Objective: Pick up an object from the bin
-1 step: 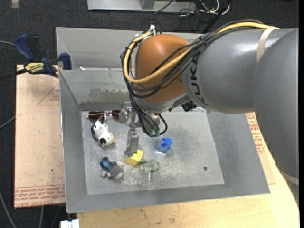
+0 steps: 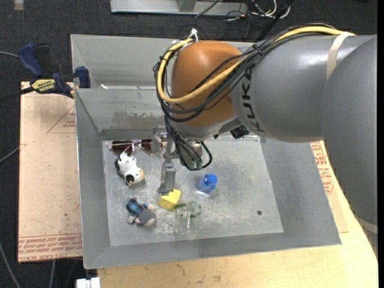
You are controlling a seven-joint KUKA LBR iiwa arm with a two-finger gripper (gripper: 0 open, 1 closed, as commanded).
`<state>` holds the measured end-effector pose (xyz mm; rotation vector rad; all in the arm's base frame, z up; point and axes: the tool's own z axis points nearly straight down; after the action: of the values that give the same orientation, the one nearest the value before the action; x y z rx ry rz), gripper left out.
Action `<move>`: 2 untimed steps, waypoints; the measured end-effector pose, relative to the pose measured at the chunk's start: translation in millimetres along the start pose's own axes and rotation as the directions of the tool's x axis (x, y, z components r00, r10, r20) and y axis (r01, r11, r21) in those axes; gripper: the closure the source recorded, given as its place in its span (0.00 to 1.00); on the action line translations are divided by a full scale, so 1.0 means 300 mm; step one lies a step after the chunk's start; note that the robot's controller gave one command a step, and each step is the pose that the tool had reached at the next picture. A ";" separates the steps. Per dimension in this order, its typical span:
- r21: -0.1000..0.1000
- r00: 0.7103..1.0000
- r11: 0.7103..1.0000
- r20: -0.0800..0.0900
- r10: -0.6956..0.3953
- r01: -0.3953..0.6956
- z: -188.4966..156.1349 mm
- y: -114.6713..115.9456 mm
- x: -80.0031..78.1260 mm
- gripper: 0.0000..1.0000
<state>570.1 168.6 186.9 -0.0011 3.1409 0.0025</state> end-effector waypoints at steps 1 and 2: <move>-0.001 0.996 0.996 0.003 0.092 -0.092 0.201 0.050 0.080 0.00; 0.002 1.000 1.000 -0.003 -0.028 0.028 0.208 0.117 0.251 0.00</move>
Offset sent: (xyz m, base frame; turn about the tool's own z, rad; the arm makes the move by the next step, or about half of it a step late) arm -0.0878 0.0416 -0.0556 -0.0525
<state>495.0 203.9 124.4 -0.0446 3.1433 -0.0005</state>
